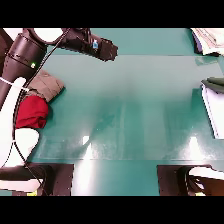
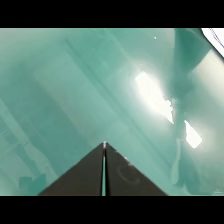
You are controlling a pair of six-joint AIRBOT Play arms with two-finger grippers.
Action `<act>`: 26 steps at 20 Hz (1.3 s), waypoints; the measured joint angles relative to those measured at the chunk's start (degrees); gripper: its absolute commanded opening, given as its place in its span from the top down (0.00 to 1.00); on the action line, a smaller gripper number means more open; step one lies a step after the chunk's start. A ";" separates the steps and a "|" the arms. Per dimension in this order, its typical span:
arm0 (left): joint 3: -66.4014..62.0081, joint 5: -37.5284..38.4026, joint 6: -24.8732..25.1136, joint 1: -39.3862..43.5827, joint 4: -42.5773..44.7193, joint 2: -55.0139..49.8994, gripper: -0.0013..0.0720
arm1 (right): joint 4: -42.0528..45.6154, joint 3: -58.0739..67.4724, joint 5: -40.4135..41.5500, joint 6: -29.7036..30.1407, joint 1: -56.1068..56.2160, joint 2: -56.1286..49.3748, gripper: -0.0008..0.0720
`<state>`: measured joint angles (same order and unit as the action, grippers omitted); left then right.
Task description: Fold the shirts.
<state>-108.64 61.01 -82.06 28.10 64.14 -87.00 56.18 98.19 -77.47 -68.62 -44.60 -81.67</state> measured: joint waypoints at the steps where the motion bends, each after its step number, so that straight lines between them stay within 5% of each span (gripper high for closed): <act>1: 0.00 0.13 0.02 0.00 0.00 0.00 0.94 | 2.34 -2.29 -0.33 -0.33 -1.11 1.31 0.96; 2: 0.00 0.15 0.02 0.00 0.02 0.00 0.94 | 4.72 -4.76 -0.79 -0.72 -2.51 2.69 0.95; 3: 0.00 0.24 0.09 0.00 0.09 0.00 0.94 | 6.49 -7.26 -1.40 -0.94 -4.09 4.04 0.72; 4: 0.00 0.26 0.31 0.00 0.11 0.00 0.94 | 7.93 -9.55 -1.79 -1.11 -5.70 5.20 0.27; 5: 0.02 0.28 0.57 0.00 0.11 0.00 0.94 | 9.11 -12.00 -2.19 -1.18 -7.52 6.43 0.05; 6: 0.00 0.28 0.81 0.00 0.11 0.00 0.94 | 9.94 -14.25 -2.58 -1.18 -9.29 7.45 0.03; 11: 0.00 0.35 1.36 0.00 0.13 0.00 0.94 | 10.29 -22.82 -3.08 -1.79 -17.73 12.39 0.04; 18: 0.00 0.31 1.49 0.00 0.13 0.00 0.94 | -7.39 -25.49 -2.03 -2.10 -10.12 16.59 0.04; 19: 0.00 0.50 1.49 0.00 0.13 0.00 0.94 | -9.70 -25.57 -1.92 -2.12 -6.38 16.79 0.13; 23: 0.02 0.26 1.49 0.00 0.13 0.00 0.94 | -13.84 -25.68 -0.92 -2.10 9.64 17.25 0.88; 24: 0.00 -0.26 1.49 0.00 0.09 0.00 0.94 | -14.32 -25.68 -0.48 -2.10 13.49 17.29 0.97; 26: 0.00 -1.40 1.49 0.00 0.09 0.00 0.94 | -14.73 -25.70 0.17 -2.03 19.56 17.33 0.96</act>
<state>-108.64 59.61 -80.58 28.10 64.23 -87.00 41.45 72.49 -77.30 -70.65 -25.04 -64.34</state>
